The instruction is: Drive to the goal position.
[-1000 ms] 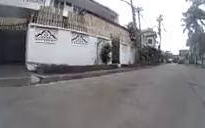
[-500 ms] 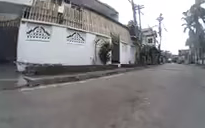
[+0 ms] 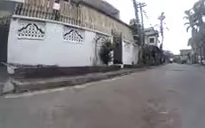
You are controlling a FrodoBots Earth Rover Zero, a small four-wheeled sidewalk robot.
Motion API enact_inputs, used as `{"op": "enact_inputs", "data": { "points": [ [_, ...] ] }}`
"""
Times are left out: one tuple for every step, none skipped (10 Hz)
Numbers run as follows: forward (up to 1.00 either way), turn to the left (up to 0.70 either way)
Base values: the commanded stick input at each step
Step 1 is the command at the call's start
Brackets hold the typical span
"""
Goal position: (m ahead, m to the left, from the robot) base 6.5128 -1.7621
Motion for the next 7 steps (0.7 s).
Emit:
{"op": "enact_inputs", "data": {
  "points": [
    [1.00,-0.39],
    [1.00,-0.39],
    [1.00,-0.39],
    [1.00,-0.39],
    [1.00,-0.39],
    [1.00,-0.39],
    [1.00,-0.39]
  ]
}}
